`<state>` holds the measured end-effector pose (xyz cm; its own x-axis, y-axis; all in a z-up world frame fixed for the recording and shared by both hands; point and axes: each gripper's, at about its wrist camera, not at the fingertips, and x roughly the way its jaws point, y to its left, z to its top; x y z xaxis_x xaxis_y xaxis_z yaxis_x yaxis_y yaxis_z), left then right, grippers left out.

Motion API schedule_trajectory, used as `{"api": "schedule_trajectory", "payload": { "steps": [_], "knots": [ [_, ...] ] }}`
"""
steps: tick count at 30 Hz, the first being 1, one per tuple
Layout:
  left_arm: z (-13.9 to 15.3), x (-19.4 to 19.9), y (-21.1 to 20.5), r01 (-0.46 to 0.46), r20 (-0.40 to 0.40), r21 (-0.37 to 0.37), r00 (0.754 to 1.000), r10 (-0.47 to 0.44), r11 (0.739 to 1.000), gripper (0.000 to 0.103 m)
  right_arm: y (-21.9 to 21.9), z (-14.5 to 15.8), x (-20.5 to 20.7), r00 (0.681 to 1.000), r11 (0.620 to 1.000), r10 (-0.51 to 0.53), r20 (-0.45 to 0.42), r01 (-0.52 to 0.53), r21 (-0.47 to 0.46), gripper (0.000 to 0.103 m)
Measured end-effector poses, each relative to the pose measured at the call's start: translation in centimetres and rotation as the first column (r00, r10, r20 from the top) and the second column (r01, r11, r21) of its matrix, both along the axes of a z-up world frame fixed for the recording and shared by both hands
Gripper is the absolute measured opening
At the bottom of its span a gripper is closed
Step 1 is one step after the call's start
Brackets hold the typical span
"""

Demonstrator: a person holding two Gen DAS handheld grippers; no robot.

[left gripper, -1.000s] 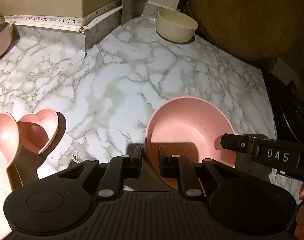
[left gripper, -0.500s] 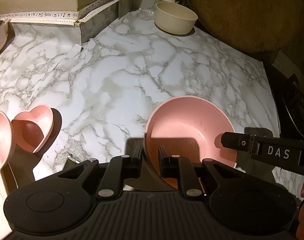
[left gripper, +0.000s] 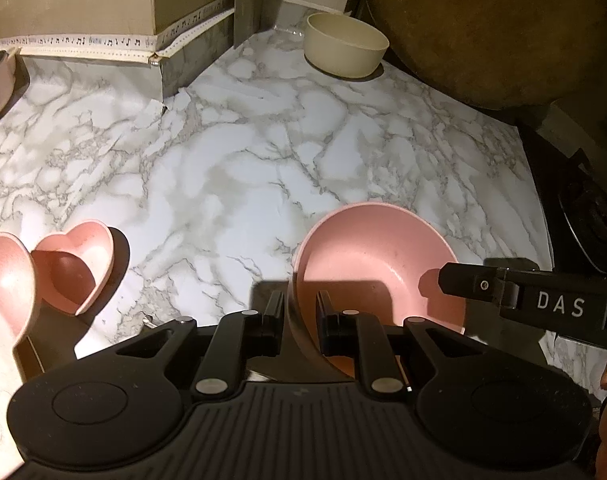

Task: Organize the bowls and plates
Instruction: 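Lower the pink bowl onto the counter and open both grippers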

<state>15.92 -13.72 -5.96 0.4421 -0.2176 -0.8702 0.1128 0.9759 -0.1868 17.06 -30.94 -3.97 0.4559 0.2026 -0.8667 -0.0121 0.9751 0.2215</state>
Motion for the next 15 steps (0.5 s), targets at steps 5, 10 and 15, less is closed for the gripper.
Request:
{"api": "schedule_trajectory", "payload": {
  "steps": [5, 10, 15],
  "knots": [
    [1.1, -0.3, 0.3, 0.004, 0.027, -0.003, 1.0, -0.004, 1.0, 0.016, 0.0, 0.8, -0.2, 1.0, 1.0, 0.005, 0.016, -0.005, 0.004, 0.02],
    [2.7, -0.1, 0.4, 0.008, 0.074, 0.003, 0.997, -0.008, 1.0, 0.016, 0.0, 1.9, -0.2, 0.999, 1.0, 0.007, 0.038, -0.008, 0.015, 0.022],
    [4.1, 0.5, 0.4, 0.011, 0.114, 0.003, 0.993, -0.011, 1.0, 0.017, -0.2, 3.3, 0.1, 0.997, 1.0, 0.01, 0.073, -0.012, 0.023, 0.027]
  ]
}}
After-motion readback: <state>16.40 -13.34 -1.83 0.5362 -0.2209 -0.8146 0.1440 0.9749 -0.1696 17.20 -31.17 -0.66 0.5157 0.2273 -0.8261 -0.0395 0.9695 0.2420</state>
